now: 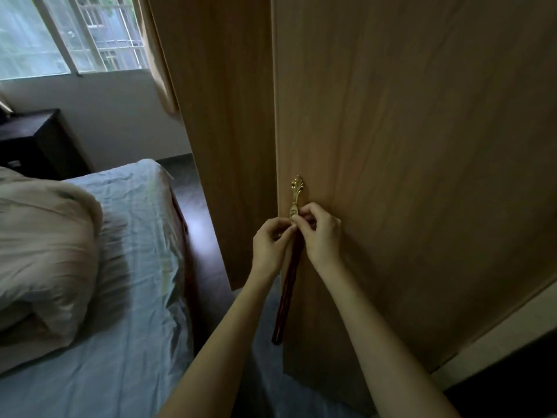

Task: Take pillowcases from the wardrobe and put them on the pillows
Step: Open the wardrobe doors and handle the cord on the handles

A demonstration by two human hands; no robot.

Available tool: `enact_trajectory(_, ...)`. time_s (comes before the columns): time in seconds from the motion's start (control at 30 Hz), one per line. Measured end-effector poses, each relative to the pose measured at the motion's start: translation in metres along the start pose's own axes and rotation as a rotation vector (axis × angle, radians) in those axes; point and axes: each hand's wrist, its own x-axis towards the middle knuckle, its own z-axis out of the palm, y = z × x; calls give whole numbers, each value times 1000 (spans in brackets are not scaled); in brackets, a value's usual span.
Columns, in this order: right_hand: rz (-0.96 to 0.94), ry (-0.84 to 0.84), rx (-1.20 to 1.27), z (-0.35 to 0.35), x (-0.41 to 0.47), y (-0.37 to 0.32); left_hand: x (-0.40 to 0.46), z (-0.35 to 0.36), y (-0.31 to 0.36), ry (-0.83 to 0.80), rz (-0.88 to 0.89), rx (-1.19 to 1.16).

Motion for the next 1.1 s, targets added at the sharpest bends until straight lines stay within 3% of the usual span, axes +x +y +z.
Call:
enact_trajectory(0.4, 90, 169, -248, -2, 101, 60, 111, 75, -32, -99, 25, -65)
enact_trajectory(0.87, 170, 341, -447, -27, 154, 99, 182, 142, -44, -260, 110, -117)
enact_trajectory(1.1, 243, 469, -492, -30, 168, 108, 207, 156, -47, -415, 165, -141)
